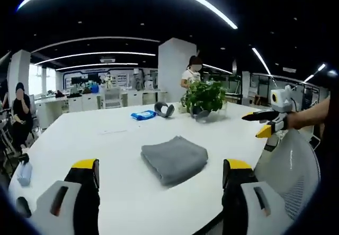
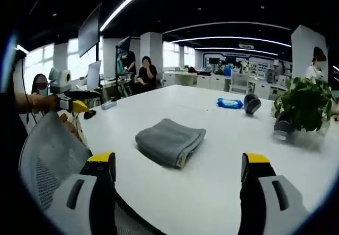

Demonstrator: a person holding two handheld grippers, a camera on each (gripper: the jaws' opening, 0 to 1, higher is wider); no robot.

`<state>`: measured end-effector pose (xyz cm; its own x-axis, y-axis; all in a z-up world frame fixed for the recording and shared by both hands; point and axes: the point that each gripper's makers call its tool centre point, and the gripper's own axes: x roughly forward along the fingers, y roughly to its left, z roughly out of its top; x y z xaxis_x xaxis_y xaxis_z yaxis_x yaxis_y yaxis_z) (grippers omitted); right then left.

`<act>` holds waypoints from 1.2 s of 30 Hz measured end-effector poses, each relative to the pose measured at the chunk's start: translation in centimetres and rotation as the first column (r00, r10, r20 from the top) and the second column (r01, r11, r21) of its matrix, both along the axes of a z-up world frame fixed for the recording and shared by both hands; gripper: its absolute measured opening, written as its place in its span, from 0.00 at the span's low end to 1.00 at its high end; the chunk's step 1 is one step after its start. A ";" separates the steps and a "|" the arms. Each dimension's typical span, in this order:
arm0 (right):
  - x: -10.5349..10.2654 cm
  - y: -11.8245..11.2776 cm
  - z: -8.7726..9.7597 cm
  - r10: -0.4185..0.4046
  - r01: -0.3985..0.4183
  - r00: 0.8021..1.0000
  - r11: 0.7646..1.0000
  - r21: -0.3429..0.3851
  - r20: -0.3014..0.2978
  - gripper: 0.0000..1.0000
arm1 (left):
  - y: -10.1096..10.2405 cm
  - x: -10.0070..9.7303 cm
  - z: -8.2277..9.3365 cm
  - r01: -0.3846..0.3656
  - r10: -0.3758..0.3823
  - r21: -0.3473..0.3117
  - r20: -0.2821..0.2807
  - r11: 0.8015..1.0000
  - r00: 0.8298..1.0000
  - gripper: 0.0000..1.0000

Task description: Fold the towel on the table until its edges align and the towel forms a compact rectangular stack.

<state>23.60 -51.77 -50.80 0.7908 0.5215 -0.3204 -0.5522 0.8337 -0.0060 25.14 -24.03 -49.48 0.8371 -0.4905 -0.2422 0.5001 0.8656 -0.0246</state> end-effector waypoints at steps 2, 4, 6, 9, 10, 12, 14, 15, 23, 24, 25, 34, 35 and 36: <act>-0.3 0.0 -0.5 -0.038 0.038 0.999 0.999 -0.001 0.008 0.99 | -0.7 -0.1 -0.2 -0.006 0.006 -0.039 -0.017 0.999 1.000 0.99; 0.0 -1.0 -0.7 -0.085 0.085 0.996 0.995 -0.051 0.015 0.99 | -0.4 0.2 -0.2 0.005 -0.005 0.031 0.010 1.000 1.000 0.99; 0.8 -1.8 0.2 -0.139 0.141 0.989 0.990 -0.028 0.056 0.99 | 0.1 0.6 -0.4 -0.019 0.019 0.029 0.008 0.999 1.000 0.99; 0.2 -1.8 0.1 -0.140 0.141 0.989 0.990 -0.010 0.052 0.99 | 0.7 0.4 -1.2 -0.044 0.045 0.004 -0.034 0.999 0.998 0.99; 0.1 -1.7 0.0 -0.138 0.139 0.989 0.990 -0.015 0.052 0.98 | 0.7 0.4 -1.3 -0.044 0.044 0.006 -0.028 0.999 0.999 0.99; 0.0 -1.3 -0.4 -0.109 0.112 0.993 0.992 -0.058 0.043 0.96 | 0.7 0.3 -1.1 -0.045 0.046 0.024 -0.015 0.999 0.999 0.99; -0.2 -0.8 -0.9 -0.068 0.069 0.998 0.993 -0.097 0.015 0.93 | 0.9 0.4 -1.0 -0.053 0.052 0.083 0.013 0.995 0.999 0.99; -0.2 -0.6 -1.1 -0.063 0.063 0.998 0.993 -0.096 0.006 0.92 | 0.9 0.4 -1.0 -0.053 0.052 0.091 0.018 0.994 0.998 0.99; -1.0 -0.6 -2.2 -0.058 0.052 0.994 0.996 -0.065 -0.094 0.89 | 2.4 0.4 -1.7 -0.121 0.121 0.166 0.010 0.979 0.993 0.99; -1.0 -0.8 -2.4 -0.056 0.049 0.994 0.996 -0.073 -0.094 0.88 | 2.5 0.4 -1.7 -0.120 0.121 0.179 0.008 0.976 0.993 0.98; -1.1 -0.8 -2.5 -0.059 0.051 0.993 0.996 -0.079 -0.101 0.86 | 2.3 0.4 -1.7 -0.112 0.112 0.186 0.013 0.976 0.994 0.98; -1.1 -0.8 -2.6 -0.024 0.018 0.995 0.998 -0.053 -0.100 0.82 | 1.2 -0.4 -3.5 -0.033 0.049 0.357 -0.034 0.933 0.998 0.95; -1.1 -1.0 -2.6 -0.027 0.021 0.994 0.998 -0.053 -0.101 0.80 | 1.1 -0.6 -3.6 -0.023 0.043 0.369 -0.045 0.929 0.998 0.93; -1.1 -1.2 -2.7 -0.032 0.027 0.994 0.998 -0.050 -0.104 0.78 | 1.0 -0.9 -3.7 -0.012 0.040 0.407 -0.060 0.914 0.997 0.88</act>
<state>22.55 -52.92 -53.49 0.7663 0.4804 -0.4266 -0.5274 0.8496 0.0095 24.25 -22.98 -53.19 0.8234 -0.3168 -0.4708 0.4869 0.8205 0.2994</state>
